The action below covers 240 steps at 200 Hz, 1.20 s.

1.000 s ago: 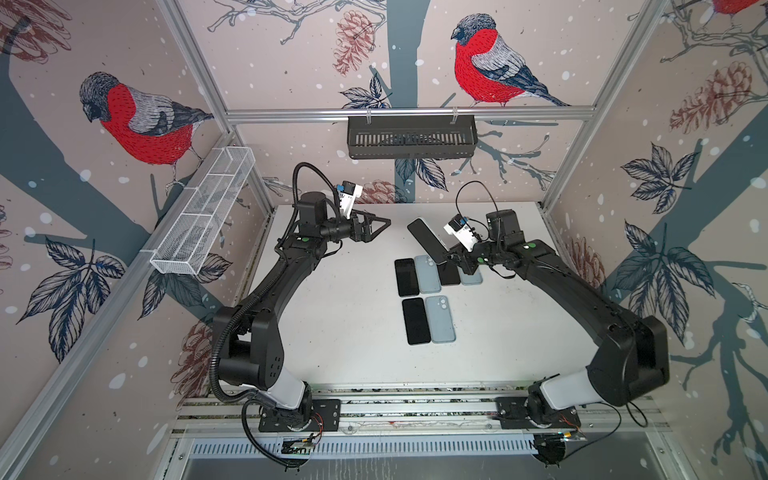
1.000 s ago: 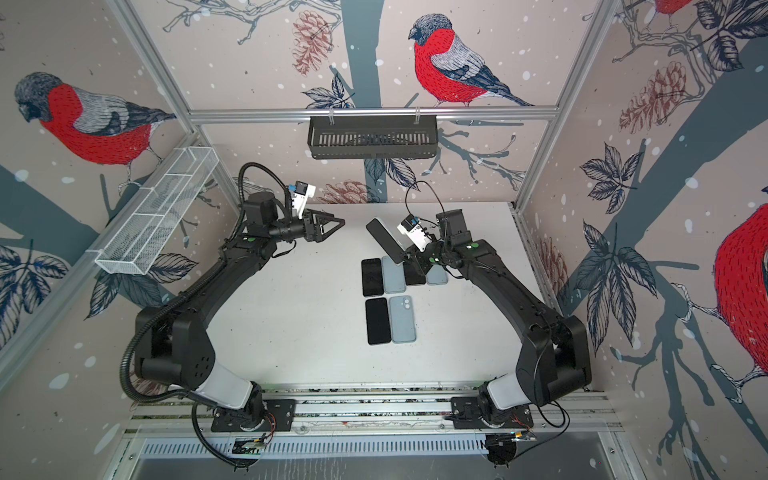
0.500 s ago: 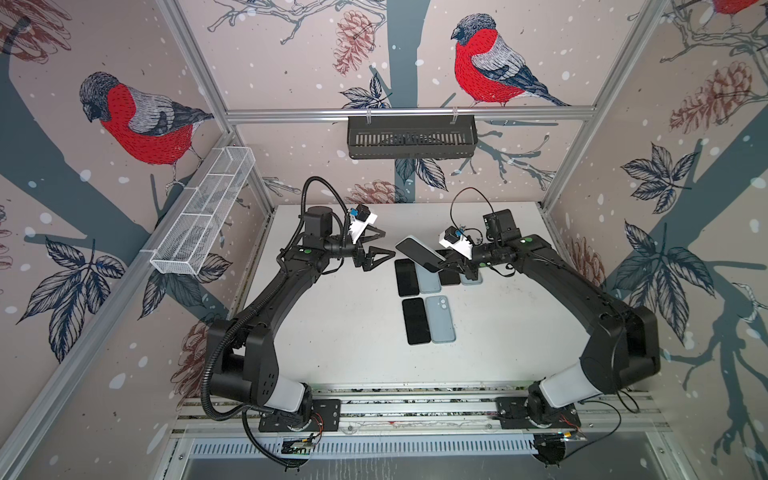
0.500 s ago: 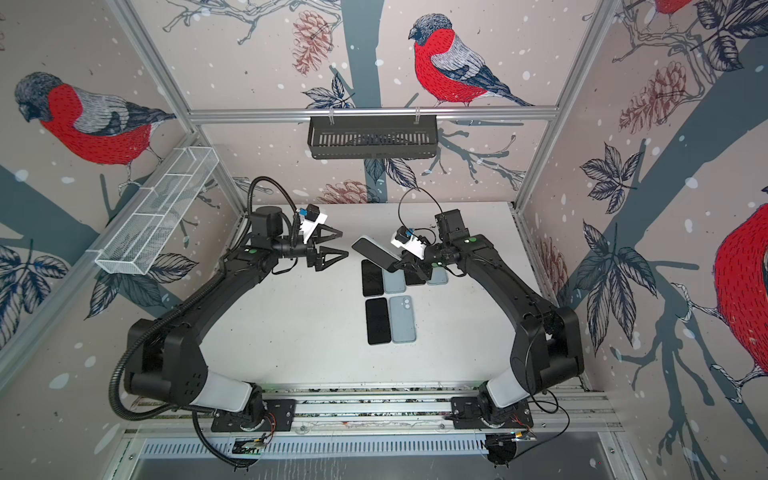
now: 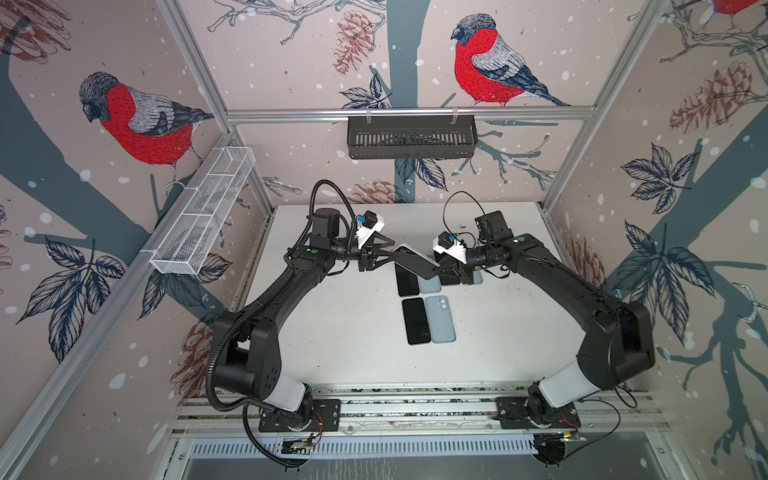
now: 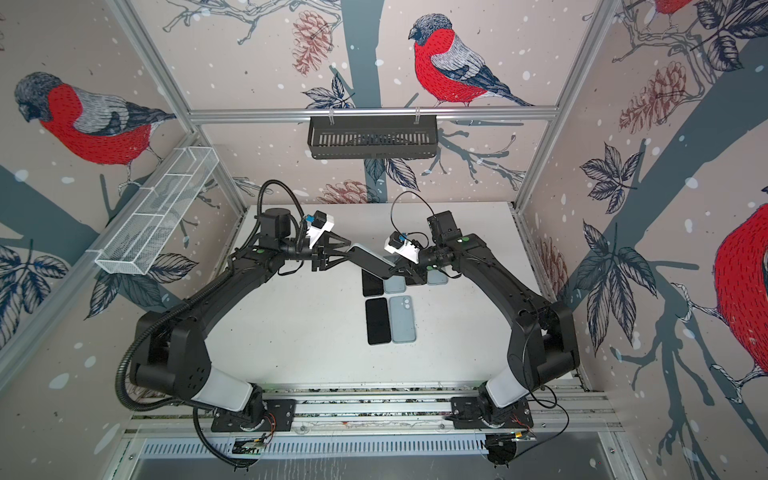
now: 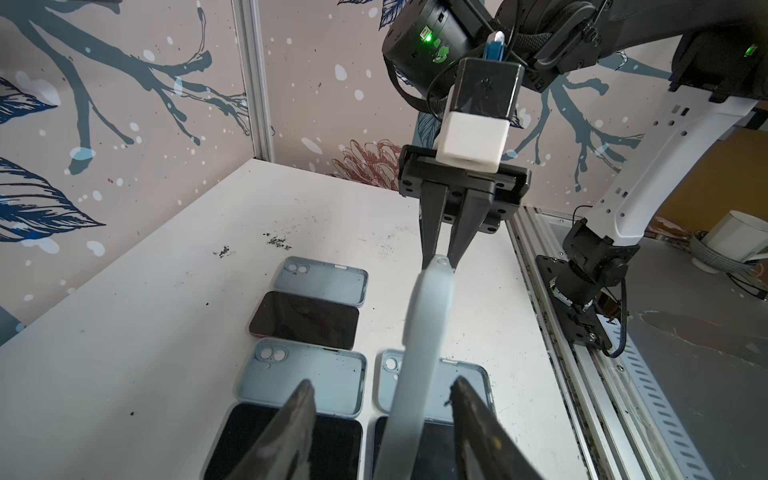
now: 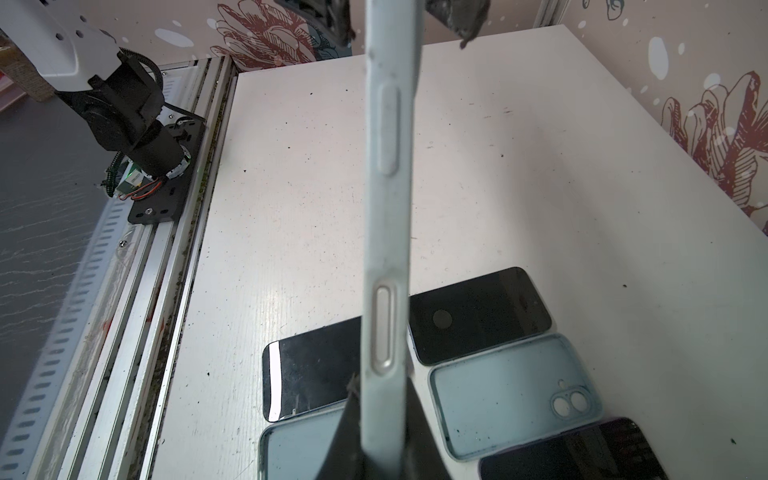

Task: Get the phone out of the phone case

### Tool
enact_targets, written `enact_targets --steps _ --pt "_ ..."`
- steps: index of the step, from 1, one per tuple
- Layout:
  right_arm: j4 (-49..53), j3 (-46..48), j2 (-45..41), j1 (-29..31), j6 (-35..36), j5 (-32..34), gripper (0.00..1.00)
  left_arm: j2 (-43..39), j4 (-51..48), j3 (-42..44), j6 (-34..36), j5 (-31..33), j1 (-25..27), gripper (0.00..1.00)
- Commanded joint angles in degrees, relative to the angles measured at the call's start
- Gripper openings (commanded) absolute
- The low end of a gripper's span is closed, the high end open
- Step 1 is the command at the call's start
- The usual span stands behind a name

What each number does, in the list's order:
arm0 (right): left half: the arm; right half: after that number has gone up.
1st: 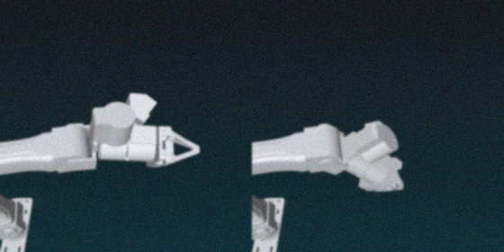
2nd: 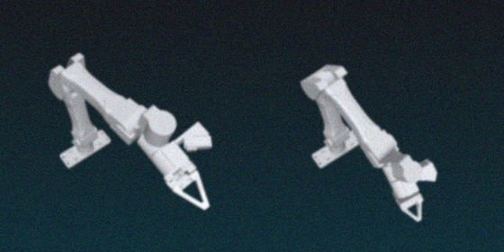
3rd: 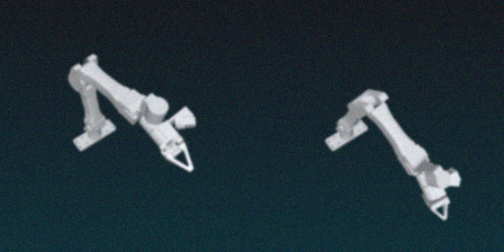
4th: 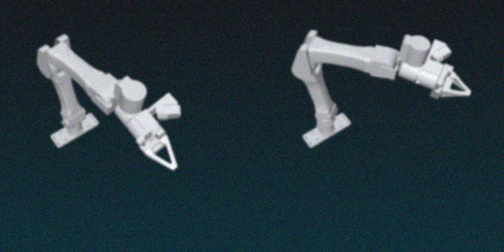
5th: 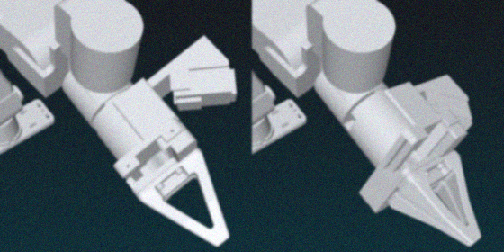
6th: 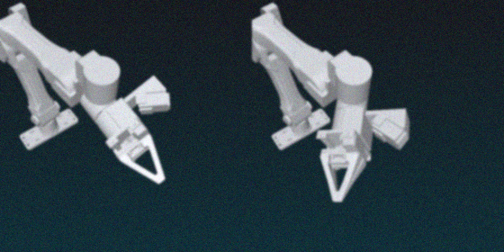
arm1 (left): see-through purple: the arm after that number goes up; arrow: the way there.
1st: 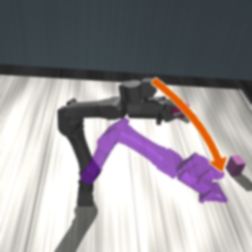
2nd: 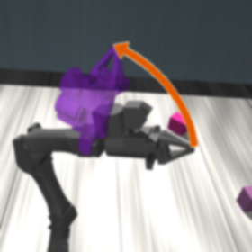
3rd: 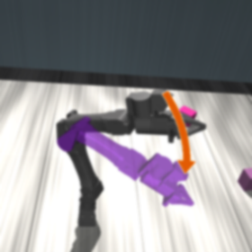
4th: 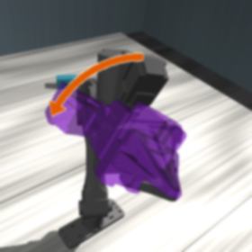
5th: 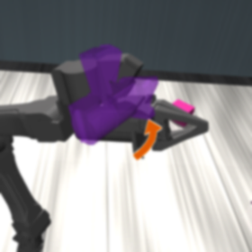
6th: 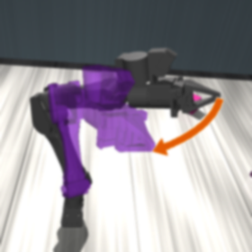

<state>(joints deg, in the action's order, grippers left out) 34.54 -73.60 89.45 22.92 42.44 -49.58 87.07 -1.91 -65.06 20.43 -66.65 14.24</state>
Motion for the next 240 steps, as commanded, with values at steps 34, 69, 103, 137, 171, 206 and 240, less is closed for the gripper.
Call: enact_targets --steps 34,69,103,137,171,206,240 --pt "-0.58 -0.86 0.71 0.23 1.06 -3.00 0.00 1.34 -3.06 -0.55 4.01 -2.73 0.32 0.36" --pt "-0.35 -1.59 1.45 0.20 1.17 -3.15 0.00 2.30 -2.89 -0.86 3.79 -3.40 0.69 0.20" --pt "-0.51 -1.86 1.85 0.19 0.97 -3.20 0.00 3.37 -2.89 -1.47 2.79 -3.22 0.89 0.06" --pt "-6.16 -1.19 0.87 -0.70 -7.50 -3.10 0.35 3.37 2.52 -1.27 -3.02 -3.74 0.92 0.00" --pt "-32.30 8.88 -8.03 -2.86 -31.91 -0.61 0.65 2.50 27.94 1.68 -27.94 -1.52 0.27 0.00" --pt "-48.33 13.51 -15.77 -4.43 -60.85 16.30 0.79 4.46 45.77 -3.02 -56.18 8.43 -1.29 0.00" --pt "-46.42 11.30 -17.28 -7.69 -79.62 20.76 0.87 7.37 31.72 -15.97 -66.40 18.05 -1.54 0.00"
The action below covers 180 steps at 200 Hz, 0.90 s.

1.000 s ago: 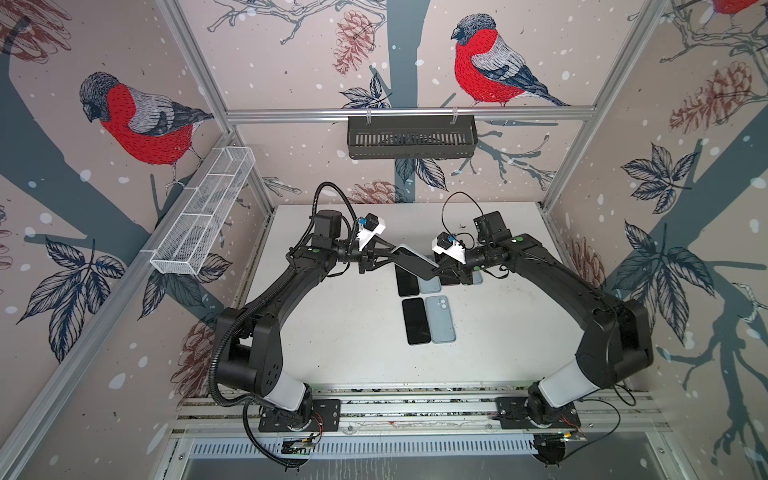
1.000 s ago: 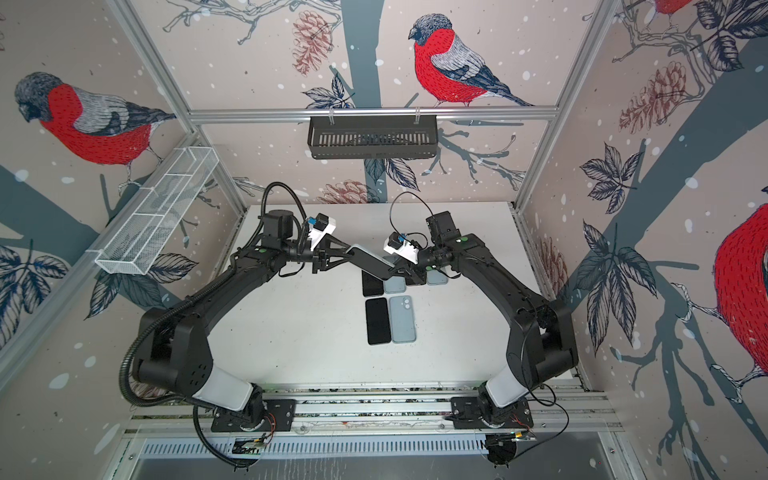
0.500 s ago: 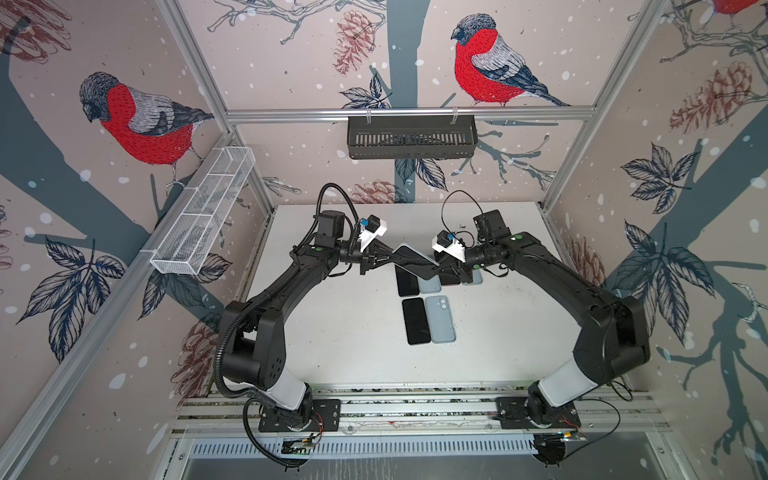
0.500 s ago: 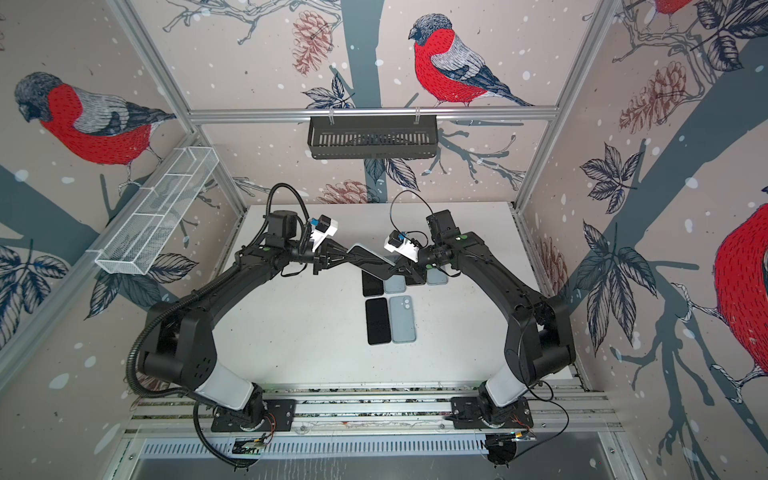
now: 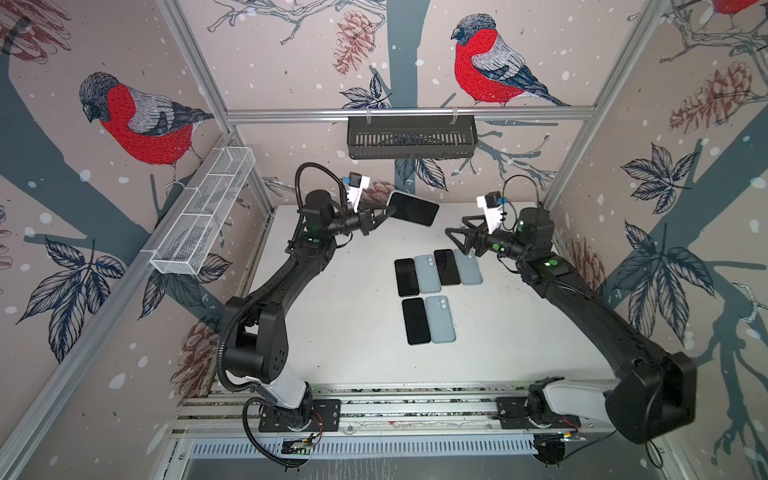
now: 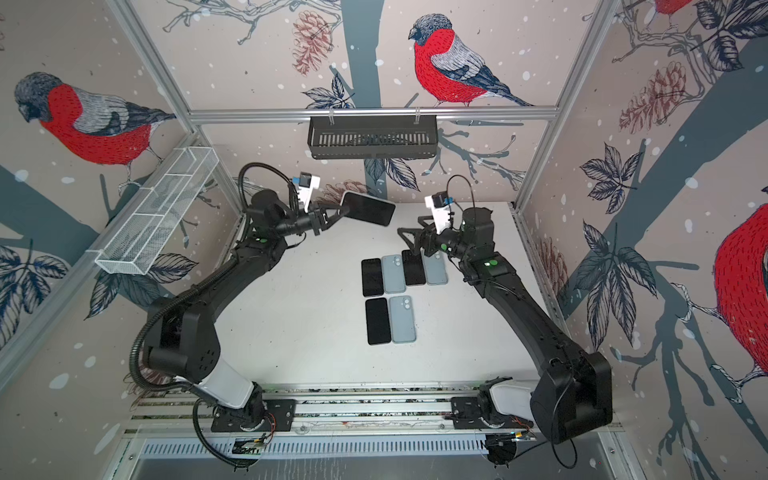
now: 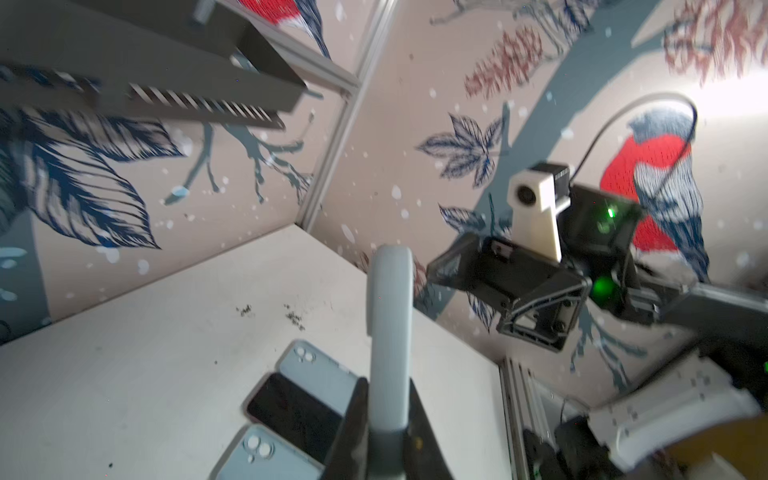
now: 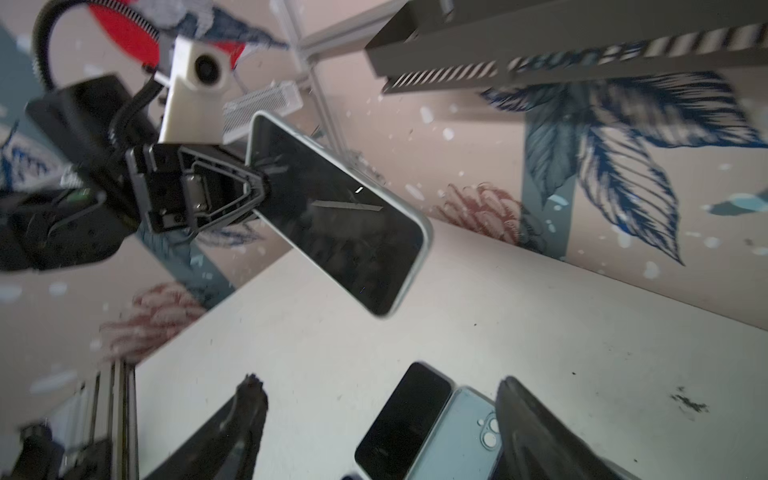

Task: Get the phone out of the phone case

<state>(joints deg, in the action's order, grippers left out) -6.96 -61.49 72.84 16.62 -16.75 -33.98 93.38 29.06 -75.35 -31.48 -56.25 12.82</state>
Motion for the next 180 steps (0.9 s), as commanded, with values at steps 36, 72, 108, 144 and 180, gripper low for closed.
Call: enact_targets --steps 36,72,108,144,180 --pt "-15.02 1.35 0.01 -1.33 -32.19 0.16 0.87 2.40 5.08 -6.85 -35.16 11.33 -0.09 0.00" --pt "-22.74 2.67 2.14 0.12 -38.06 -3.29 0.87 0.75 8.81 -2.77 -48.54 11.80 0.70 0.00" --pt "-27.81 2.96 5.31 1.68 -41.85 -4.15 0.86 -1.16 7.16 0.58 -54.95 12.51 2.77 0.00" --pt "-33.97 2.96 8.04 2.19 -46.35 -4.29 0.83 -2.76 10.31 4.76 -59.40 13.89 4.26 0.00" --pt "-35.75 2.29 10.16 2.77 -47.93 -5.52 0.72 -3.12 14.65 6.82 -62.19 14.49 4.78 0.00"
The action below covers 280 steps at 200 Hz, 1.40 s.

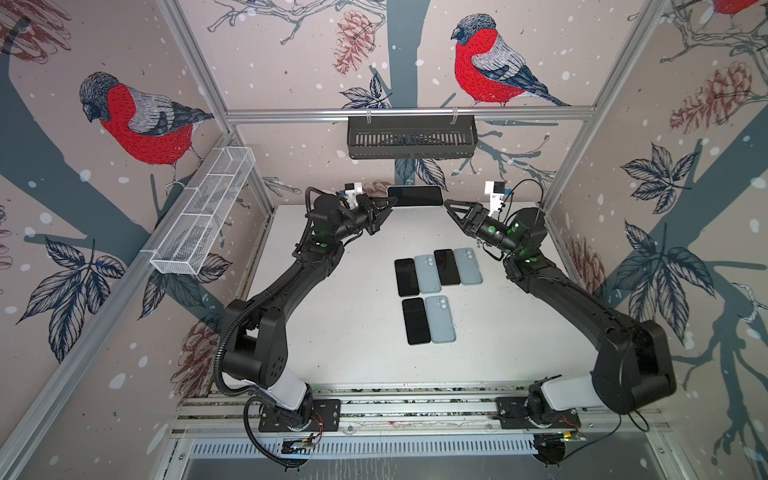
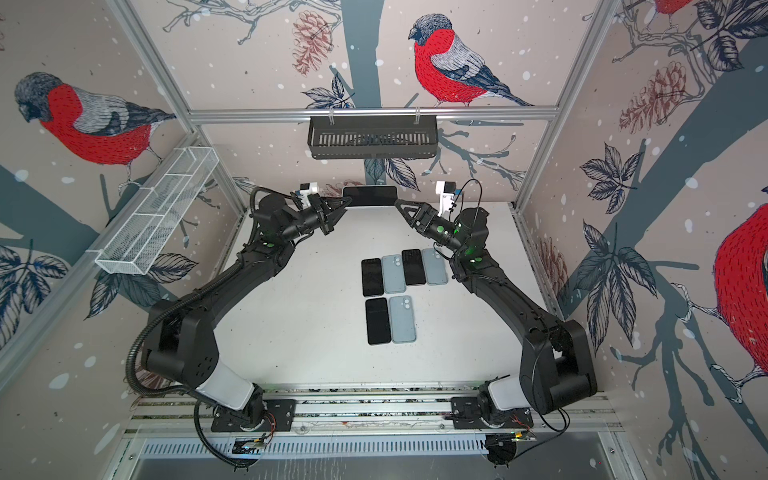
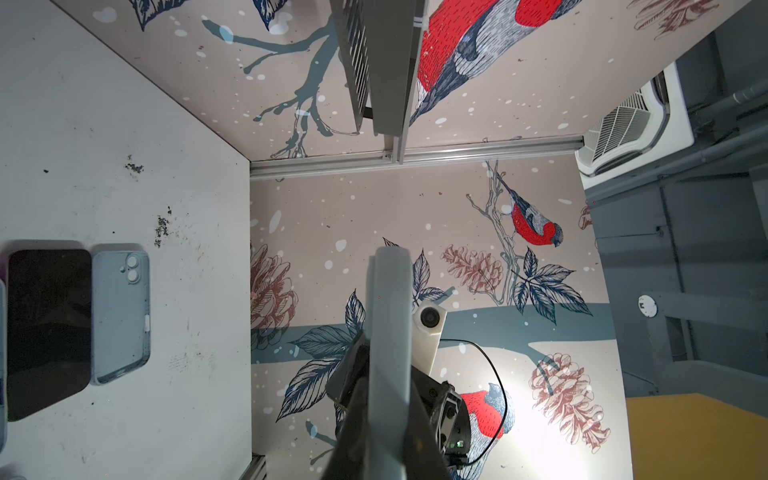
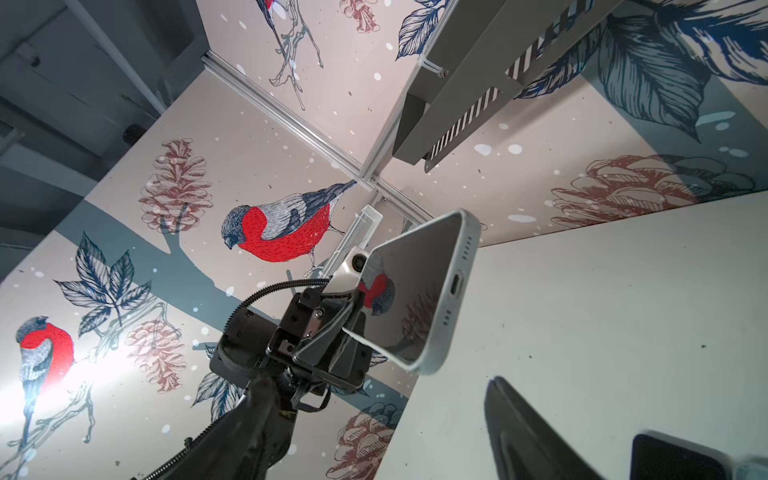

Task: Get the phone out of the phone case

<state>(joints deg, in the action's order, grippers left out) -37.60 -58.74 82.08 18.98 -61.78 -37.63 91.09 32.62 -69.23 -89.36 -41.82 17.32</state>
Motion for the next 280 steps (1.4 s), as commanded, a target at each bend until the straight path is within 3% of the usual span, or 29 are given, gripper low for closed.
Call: enact_targets --steps 1,79,181,231,280 --pt "-5.24 -0.39 0.90 0.42 -3.00 -1.89 0.72 -0.83 11.20 0.73 -4.41 0.02 0.27 0.00" --pt "-9.77 0.82 1.85 0.73 -6.31 -1.75 0.48 -0.85 14.79 1.60 -5.03 -0.04 1.53 0.00" --pt "-14.07 0.91 3.17 0.54 -9.57 -1.86 0.30 -0.91 15.97 2.33 -5.03 -0.37 2.01 0.00" --pt "-15.33 2.07 2.89 0.60 -9.37 -2.41 0.10 -0.33 17.69 2.37 -6.15 -0.44 2.01 0.00" --pt "-26.83 6.20 4.05 0.11 -9.94 -7.63 0.08 0.48 20.46 2.70 -9.65 -0.54 2.04 0.00"
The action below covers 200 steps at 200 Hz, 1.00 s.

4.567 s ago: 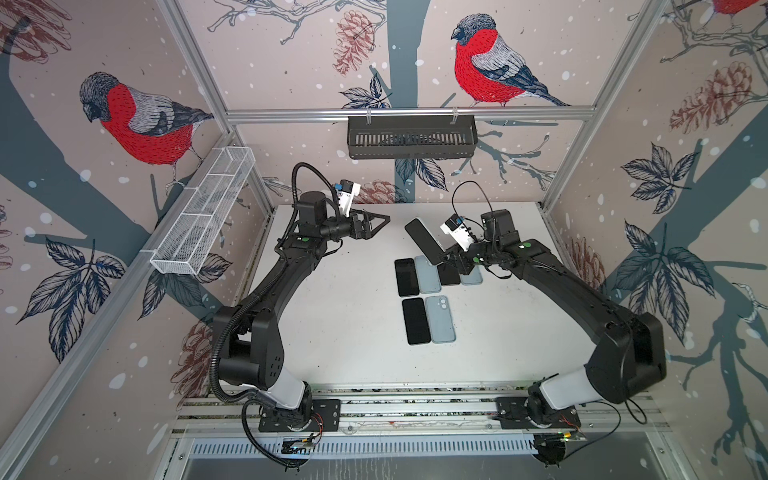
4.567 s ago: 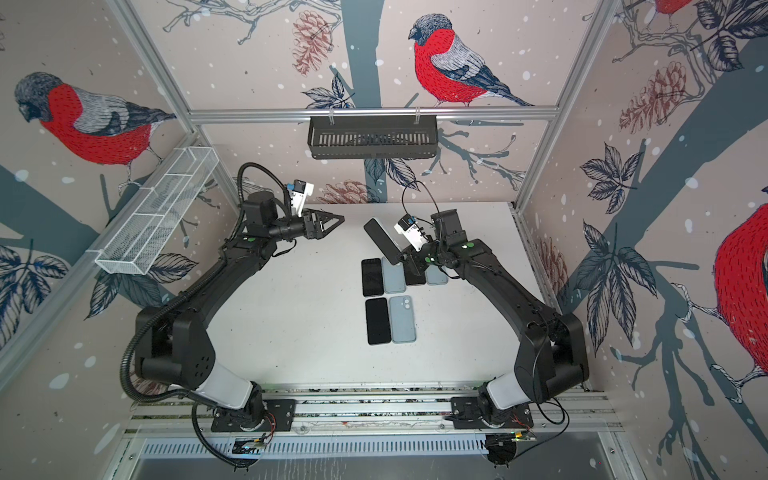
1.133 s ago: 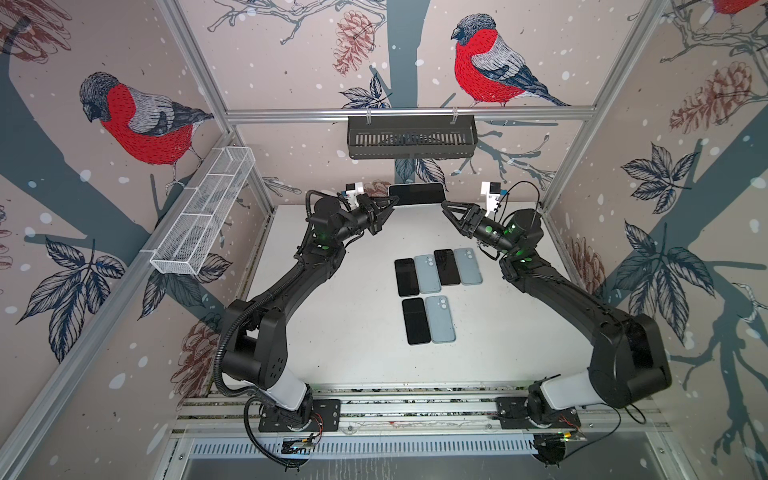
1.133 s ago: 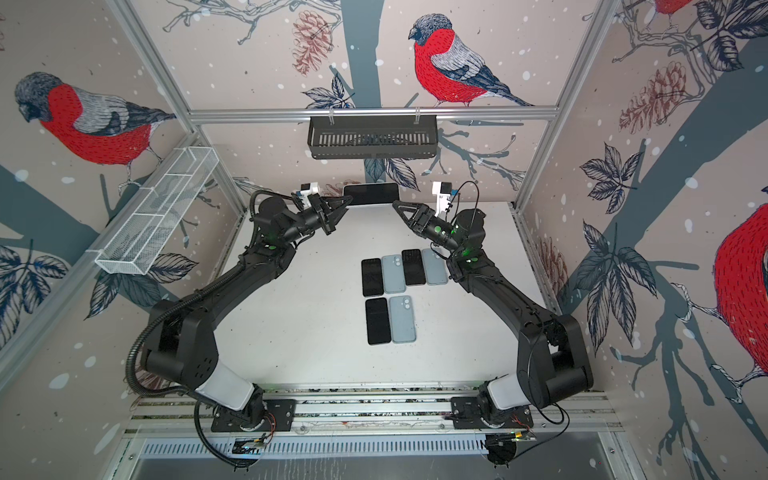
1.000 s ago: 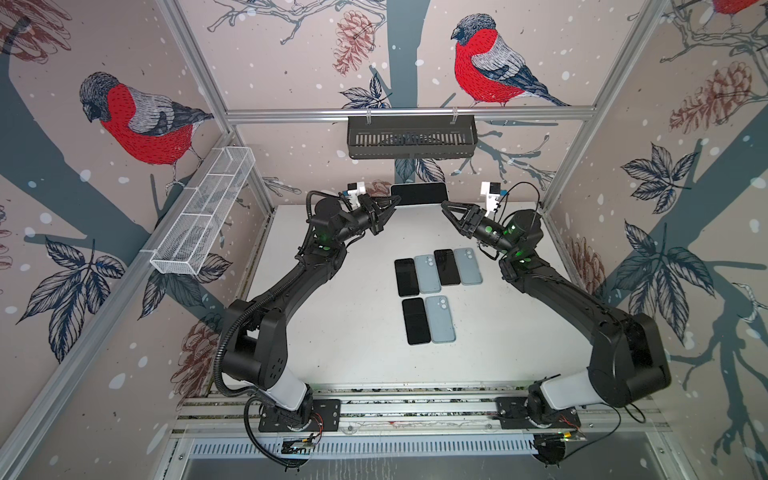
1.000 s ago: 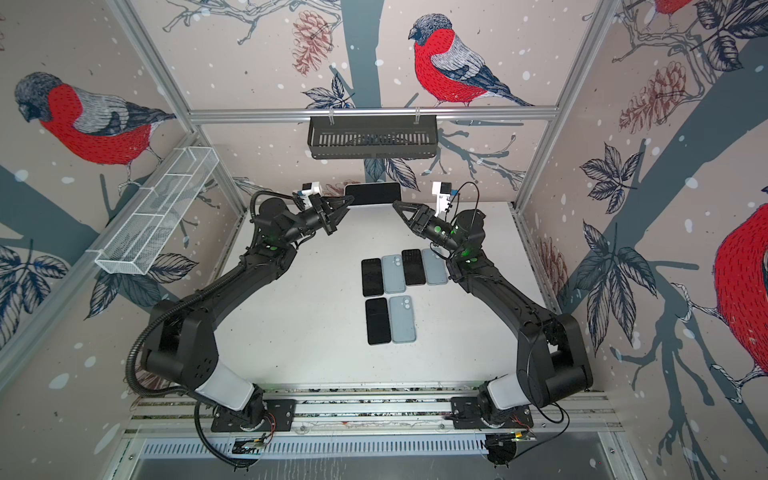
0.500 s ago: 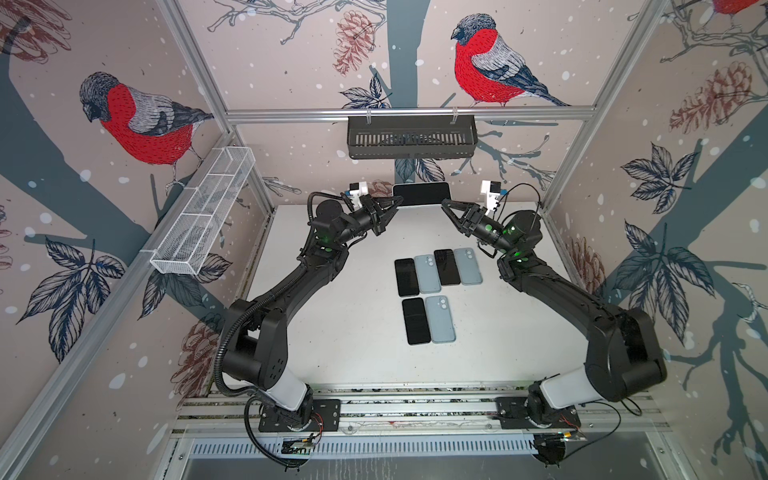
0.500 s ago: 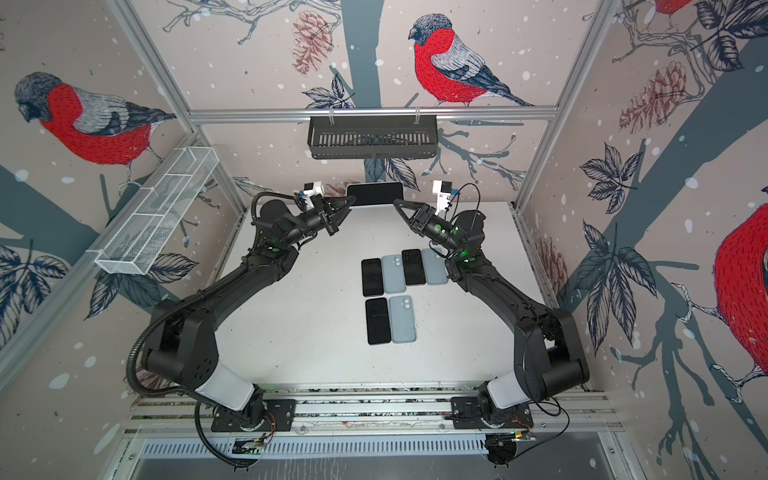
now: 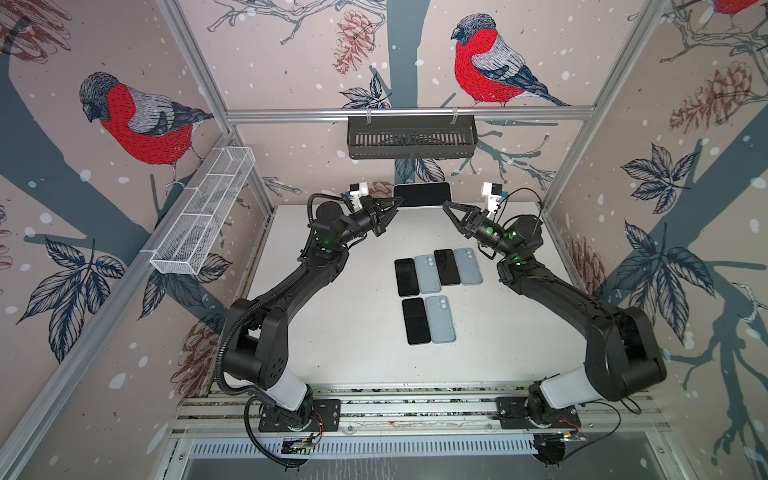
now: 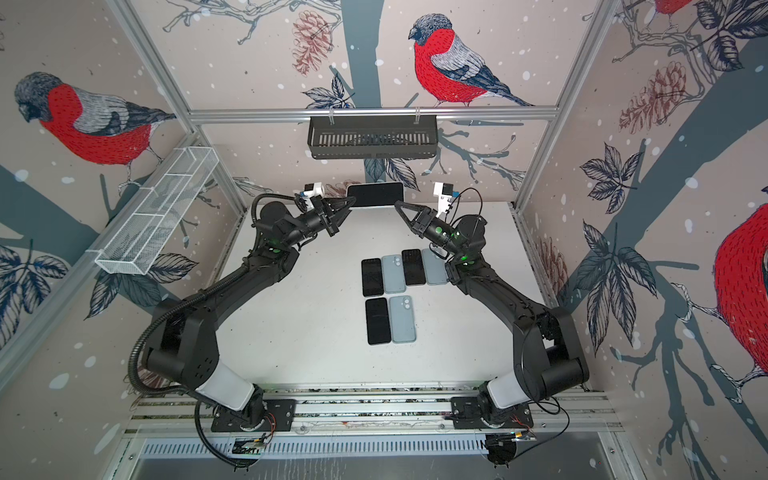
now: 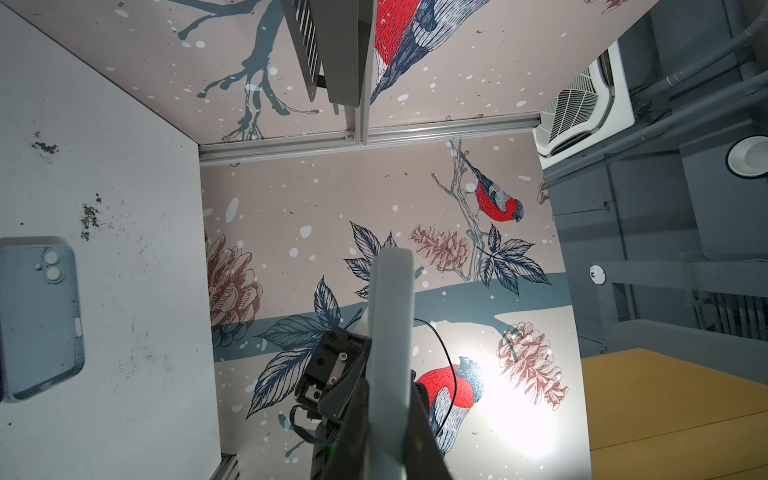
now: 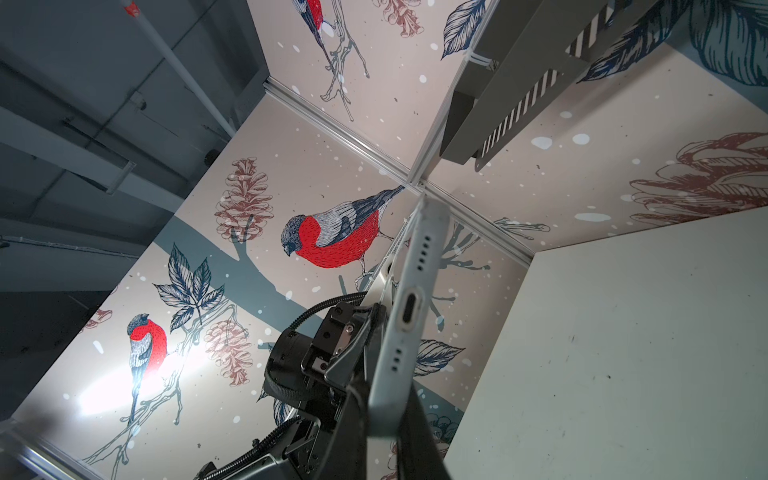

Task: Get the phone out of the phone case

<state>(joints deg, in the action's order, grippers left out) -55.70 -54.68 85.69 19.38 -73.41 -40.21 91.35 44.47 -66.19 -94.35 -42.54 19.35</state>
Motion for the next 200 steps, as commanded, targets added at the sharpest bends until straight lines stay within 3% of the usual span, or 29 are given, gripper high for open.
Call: enact_targets --steps 1,22,59,110,137,154,171,190,200 --pt "-9.16 2.26 0.49 -0.29 1.78 -5.10 0.08 0.23 8.66 -0.34 -4.69 0.10 -0.01 0.00" --pt "-15.99 5.39 0.45 -0.50 6.11 -8.26 0.07 0.23 8.37 -0.98 -5.49 -0.76 0.03 0.00" --pt "-20.11 7.20 1.25 -1.49 20.45 -15.17 0.02 0.63 5.99 -3.03 -5.58 -4.45 0.46 0.00" --pt "-32.09 3.31 7.51 -4.87 20.64 -18.92 0.01 0.41 3.60 -4.95 -4.44 -7.72 1.26 0.00" --pt "-27.29 0.71 7.71 -5.46 25.83 -21.72 0.01 0.84 3.13 -6.37 -3.80 -9.47 1.16 0.00" --pt "-19.71 -0.10 5.96 -5.83 32.49 -19.74 0.01 1.37 2.20 -7.68 -2.84 -10.39 1.13 0.00" --pt "-11.78 -0.36 3.60 -6.34 37.10 -17.93 0.16 1.46 2.75 -7.86 -2.62 -10.58 0.49 0.00" --pt "-5.45 0.92 0.42 -7.27 38.40 -17.33 0.41 1.30 3.43 -7.98 -2.48 -10.41 -0.64 0.00" --pt "-2.59 1.91 -1.32 -7.42 38.38 -16.46 0.48 0.96 3.05 -8.04 -1.39 -10.21 -1.23 0.00"
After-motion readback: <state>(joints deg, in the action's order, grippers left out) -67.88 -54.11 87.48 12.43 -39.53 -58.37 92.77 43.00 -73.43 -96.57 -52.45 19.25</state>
